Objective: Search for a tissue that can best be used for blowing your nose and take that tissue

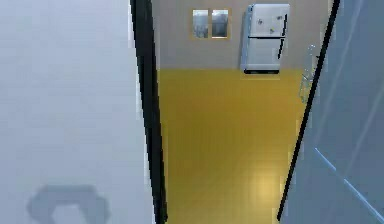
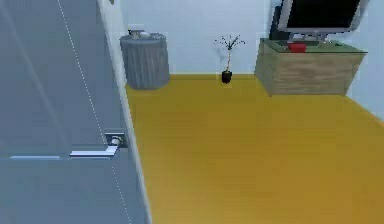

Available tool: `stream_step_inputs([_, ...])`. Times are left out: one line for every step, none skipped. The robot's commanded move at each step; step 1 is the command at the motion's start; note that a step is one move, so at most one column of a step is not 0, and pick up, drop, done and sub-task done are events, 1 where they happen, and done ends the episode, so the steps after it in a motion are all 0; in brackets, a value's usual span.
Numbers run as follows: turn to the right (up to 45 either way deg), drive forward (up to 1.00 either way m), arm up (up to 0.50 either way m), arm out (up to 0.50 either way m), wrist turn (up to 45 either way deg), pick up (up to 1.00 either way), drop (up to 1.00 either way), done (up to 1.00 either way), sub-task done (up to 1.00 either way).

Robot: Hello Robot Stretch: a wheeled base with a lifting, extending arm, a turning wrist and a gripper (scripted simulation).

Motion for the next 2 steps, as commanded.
stream_step_inputs([45.0, 0.0, 0.0, 0.0, 0.0, 0.0, 0.0, 0.0, 0.0])
stream_step_inputs([45.0, 0.0, 0.0, 0.0, 0.0, 0.0, 0.0, 0.0, 0.0])
